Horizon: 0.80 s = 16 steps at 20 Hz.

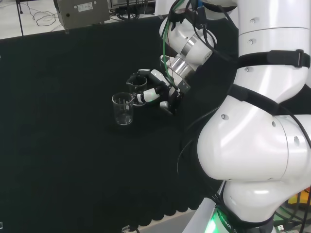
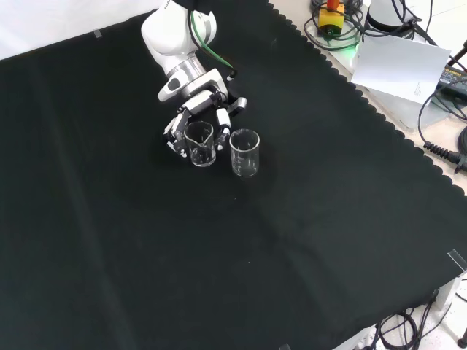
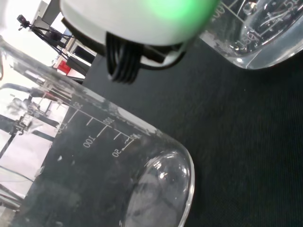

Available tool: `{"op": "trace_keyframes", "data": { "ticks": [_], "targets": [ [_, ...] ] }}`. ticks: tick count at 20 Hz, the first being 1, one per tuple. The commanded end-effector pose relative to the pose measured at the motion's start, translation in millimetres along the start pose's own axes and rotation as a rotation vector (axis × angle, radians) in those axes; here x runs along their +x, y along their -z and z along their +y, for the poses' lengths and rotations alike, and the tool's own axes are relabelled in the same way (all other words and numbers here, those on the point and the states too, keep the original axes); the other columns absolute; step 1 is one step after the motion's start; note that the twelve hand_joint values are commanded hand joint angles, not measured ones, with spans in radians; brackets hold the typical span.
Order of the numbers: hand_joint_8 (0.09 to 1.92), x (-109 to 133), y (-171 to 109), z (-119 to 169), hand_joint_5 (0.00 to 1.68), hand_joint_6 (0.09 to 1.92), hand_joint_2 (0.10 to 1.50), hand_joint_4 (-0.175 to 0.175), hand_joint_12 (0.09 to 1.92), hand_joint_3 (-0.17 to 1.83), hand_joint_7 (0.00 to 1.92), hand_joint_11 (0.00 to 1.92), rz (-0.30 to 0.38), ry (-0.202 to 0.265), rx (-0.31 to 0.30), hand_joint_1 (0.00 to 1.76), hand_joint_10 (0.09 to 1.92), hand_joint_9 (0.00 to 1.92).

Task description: Pick up the beaker on the right.

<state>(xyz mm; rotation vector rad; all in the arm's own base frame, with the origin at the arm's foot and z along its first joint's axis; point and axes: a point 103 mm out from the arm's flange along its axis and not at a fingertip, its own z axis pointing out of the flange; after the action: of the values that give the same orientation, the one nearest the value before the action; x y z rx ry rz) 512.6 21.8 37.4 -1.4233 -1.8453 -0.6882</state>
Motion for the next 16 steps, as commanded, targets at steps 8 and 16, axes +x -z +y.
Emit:
{"op": "trace_keyframes", "data": {
  "ticks": [8, 16],
  "targets": [
    [0.77, 14, 30, 2, 1.17, 0.74, 0.75, -0.174, 0.85, 0.48, 1.14, 1.1, -0.035, -0.026, -0.159, 1.41, 0.57, 1.36],
    [0.67, 23, 60, -5, 1.23, 0.66, 0.68, -0.175, 0.77, 0.56, 1.21, 1.18, -0.228, 0.064, -0.116, 1.43, 0.56, 1.4]
  ]
}}
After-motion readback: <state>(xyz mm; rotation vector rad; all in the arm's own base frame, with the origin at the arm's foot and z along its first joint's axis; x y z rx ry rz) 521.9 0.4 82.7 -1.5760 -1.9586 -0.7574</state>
